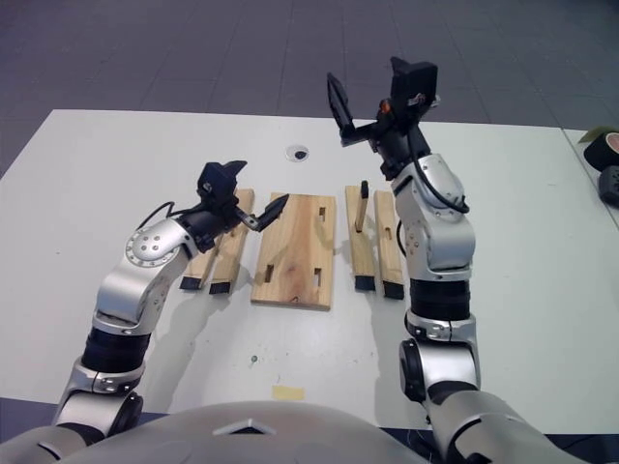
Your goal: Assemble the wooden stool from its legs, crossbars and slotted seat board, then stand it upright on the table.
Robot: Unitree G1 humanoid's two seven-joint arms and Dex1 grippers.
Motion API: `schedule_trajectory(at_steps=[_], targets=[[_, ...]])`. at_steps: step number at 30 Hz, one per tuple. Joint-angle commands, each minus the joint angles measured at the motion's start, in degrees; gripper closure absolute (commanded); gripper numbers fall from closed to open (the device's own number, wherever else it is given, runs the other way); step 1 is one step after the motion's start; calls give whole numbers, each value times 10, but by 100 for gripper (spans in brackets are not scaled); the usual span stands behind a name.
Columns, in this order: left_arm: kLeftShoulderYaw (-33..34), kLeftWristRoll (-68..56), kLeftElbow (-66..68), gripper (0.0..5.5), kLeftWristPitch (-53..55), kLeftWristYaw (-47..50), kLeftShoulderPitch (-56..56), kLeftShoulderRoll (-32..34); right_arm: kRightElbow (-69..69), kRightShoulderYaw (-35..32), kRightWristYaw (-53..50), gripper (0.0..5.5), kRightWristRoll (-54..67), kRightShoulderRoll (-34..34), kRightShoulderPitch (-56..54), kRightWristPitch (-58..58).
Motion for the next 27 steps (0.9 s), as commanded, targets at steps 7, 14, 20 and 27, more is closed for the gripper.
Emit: schedule_trajectory(at_steps=[7,14,20,27], targets=[[6,-1,14,10,-4,-2,-13,-10,110,2,57,12,23,5,94,37],[21,-25,-6,10,3,22,-13,-55,0,-19,55,12,88,43,87,15],[40,-28,-14,10,-20,48,-14,-74,-140,-21,18,12,130,58,70,34],[99,-37,-22,10,-19,49,-19,-34,-233,-53,4,12,154,2,222,102]])
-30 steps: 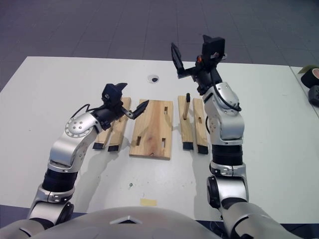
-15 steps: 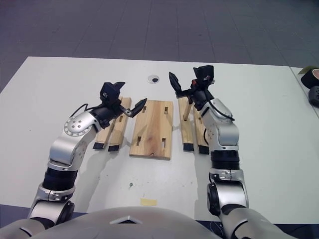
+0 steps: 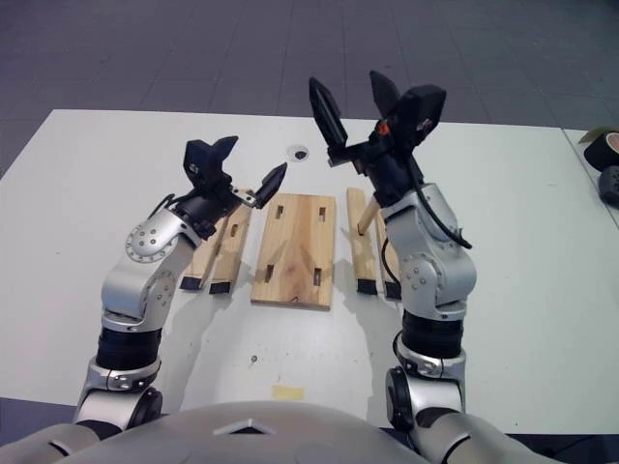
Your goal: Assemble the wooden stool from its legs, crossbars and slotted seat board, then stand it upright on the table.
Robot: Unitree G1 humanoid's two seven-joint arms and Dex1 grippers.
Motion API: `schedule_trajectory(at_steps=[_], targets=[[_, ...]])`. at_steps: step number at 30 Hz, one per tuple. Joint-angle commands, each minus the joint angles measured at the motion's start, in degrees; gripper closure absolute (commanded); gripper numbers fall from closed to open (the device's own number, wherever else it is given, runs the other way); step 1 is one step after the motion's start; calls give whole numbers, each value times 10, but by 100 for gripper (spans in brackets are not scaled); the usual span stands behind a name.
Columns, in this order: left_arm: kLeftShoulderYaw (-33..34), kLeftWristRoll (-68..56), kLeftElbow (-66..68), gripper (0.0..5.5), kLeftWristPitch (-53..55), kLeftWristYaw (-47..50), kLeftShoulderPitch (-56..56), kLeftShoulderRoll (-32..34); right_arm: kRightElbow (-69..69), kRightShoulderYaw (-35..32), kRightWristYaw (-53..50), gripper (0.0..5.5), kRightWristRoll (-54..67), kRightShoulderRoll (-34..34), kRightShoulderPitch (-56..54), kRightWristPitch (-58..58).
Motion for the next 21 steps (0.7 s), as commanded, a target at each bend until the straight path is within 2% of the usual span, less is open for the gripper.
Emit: schedule_trajectory(at_steps=[1,3,6,12,16,21], targets=[[52,-2,0,10,5,7,-3,32,-43,-29,1,12,12,-45,114,45],[53,17,2,10,-1,15,8,42,-60,-33,5,12,36,-55,129,67],[16,73,9,10,-28,17,34,67,-74,-16,10,12,59,-75,150,116],[4,98,8,10,-41,35,61,58,-25,8,-22,12,-3,-112,180,165],[-10,114,2,10,-44,45,83,54,-16,34,-1,12,-14,-150,199,215],[-25,130,-5,10,-46,56,106,44,7,33,10,12,-25,-171,204,237]])
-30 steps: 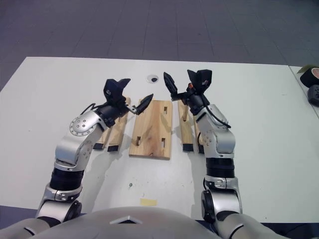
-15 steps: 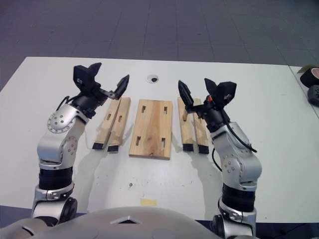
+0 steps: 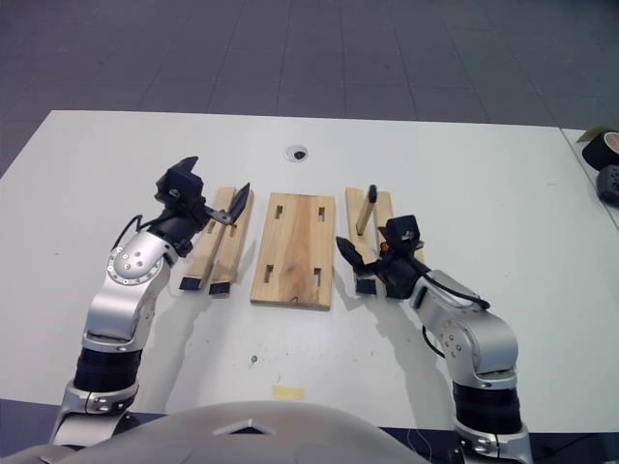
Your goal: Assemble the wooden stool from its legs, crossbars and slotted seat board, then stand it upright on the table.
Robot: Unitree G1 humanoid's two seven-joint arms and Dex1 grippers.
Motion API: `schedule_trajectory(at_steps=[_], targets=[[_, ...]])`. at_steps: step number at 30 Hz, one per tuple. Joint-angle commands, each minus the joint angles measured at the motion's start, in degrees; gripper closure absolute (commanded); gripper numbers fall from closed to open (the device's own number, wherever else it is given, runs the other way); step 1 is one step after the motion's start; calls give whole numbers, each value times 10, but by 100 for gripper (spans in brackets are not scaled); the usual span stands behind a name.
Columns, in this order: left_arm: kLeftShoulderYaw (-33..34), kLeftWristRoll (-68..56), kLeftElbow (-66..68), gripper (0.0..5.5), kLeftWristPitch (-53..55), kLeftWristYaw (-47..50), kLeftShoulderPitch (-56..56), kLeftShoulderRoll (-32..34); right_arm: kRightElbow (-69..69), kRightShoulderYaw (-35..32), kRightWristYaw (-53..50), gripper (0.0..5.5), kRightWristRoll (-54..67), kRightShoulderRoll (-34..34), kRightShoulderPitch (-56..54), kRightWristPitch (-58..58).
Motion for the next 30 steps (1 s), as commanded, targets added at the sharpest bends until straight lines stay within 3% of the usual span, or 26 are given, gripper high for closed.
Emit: schedule_trajectory(at_steps=[1,12,18,30], targets=[[-10,14,-8,10,-4,8,16,-4,20,-2,0,12,-16,-15,4,16],[-26,19,-14,10,-2,25,34,-33,29,80,68,12,-101,-95,5,-17],[-39,26,-17,10,-1,32,38,-49,27,78,85,12,-121,-95,-12,-49],[-65,42,-28,10,7,39,51,-52,20,80,122,12,-98,-114,-6,48]])
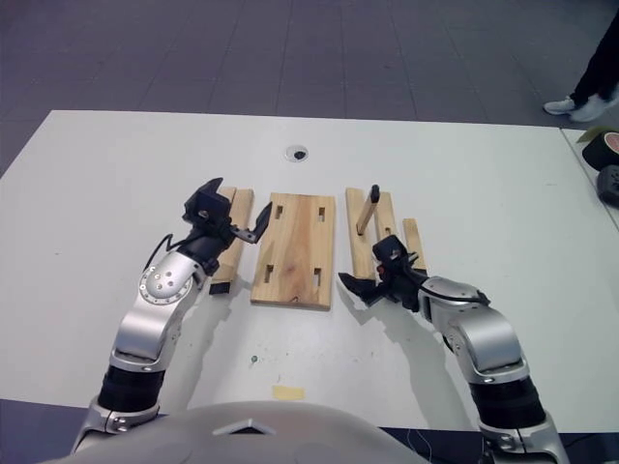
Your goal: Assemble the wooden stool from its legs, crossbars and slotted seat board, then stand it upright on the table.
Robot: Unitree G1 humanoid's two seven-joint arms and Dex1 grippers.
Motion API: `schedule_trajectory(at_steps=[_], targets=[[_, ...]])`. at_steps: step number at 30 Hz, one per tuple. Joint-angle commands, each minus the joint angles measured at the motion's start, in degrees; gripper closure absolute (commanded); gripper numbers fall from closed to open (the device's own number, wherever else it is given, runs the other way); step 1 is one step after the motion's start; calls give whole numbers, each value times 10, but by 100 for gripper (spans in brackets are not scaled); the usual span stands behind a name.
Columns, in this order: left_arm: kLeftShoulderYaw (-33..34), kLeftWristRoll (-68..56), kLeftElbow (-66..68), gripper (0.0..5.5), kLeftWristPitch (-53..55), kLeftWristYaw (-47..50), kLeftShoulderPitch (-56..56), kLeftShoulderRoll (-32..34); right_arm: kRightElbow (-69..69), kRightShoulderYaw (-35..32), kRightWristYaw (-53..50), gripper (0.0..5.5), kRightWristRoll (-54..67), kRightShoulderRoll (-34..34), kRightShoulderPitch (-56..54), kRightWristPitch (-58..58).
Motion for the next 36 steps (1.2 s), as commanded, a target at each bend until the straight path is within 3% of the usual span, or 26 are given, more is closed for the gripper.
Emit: schedule_trajectory(at_steps=[1,5,13,26,33,36], targets=[[-7,14,-5,10,8,6,11,0,6,-5,-2,12,0,-10,-2,35],[-17,24,-6,10,9,7,14,-1,6,-14,-8,12,10,-8,-3,82],[-28,32,-9,10,17,18,28,-7,-2,-1,-25,137,5,-4,-39,129],[-25,31,-8,10,40,13,37,-17,15,25,-29,339,-29,-10,-77,111],[-8,24,6,10,39,-9,8,-4,20,19,-55,344,-44,30,-71,74],[30,-17,-3,10,52,-27,-13,-7,21,-10,-80,344,-47,73,-69,19]])
